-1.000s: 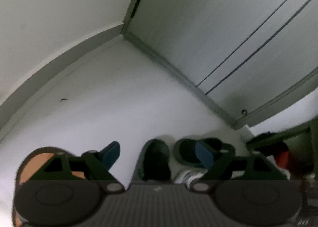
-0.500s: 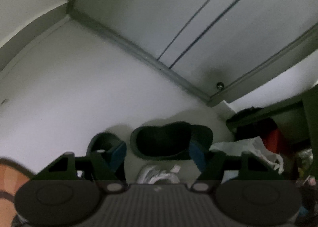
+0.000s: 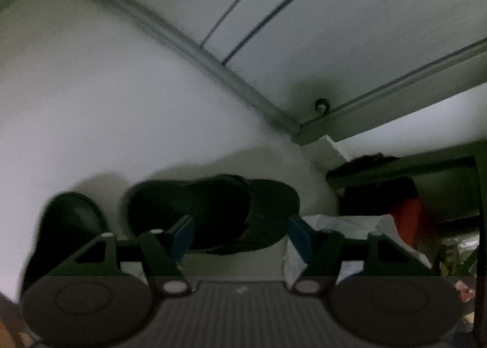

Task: Organize scattered shoes
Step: 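Grasp the black slide sandal with the left tool and lift it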

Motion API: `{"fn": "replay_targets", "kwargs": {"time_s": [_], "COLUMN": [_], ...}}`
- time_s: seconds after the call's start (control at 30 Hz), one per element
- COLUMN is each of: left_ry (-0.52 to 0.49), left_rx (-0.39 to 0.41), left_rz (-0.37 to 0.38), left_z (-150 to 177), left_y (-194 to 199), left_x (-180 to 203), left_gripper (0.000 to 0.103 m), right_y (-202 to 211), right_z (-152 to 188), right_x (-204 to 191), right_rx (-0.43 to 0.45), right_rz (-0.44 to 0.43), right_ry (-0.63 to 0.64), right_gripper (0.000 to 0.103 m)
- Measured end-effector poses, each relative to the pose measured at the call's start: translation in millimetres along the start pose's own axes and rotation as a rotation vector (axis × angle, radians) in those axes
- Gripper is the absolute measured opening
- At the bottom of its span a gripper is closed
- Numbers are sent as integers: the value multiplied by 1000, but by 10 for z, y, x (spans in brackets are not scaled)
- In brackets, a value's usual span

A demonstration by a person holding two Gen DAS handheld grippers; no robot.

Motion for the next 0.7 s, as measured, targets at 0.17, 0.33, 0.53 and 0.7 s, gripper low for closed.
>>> {"fn": "replay_targets", "kwargs": {"time_s": [0.17,0.33,0.53,0.7], "left_ry": [55,38,-29,-104], "left_rx": [-23,-29,-83,-60], "left_rz": [19,-14,-9,-88], "left_z": [-87,-178,-283,-268], "left_y": [-408,-663,-981,-1115], "left_x": [-30,90,183,304], "left_gripper": [62,62,26,25], "right_y": [38,60,112,53], "right_z": [-19,-7,-8,-17], "right_x": [44,86,202,221], "right_rx": [1,-9,11,-2], "right_rz": [-4,5,-8,-40], "right_ry": [-10,-30,-88,-97], "right_gripper": [94,94,94,94]}}
Point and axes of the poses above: each gripper's, at about its wrist camera, not at the fingertips, and y roughly against the way its jaws point, x to its right, z to its underside, the point moved 2 cm from there along -y, roughly the way its jaws point, and after that the axes turned 14 degrees about -x, right-handed, at the moved point
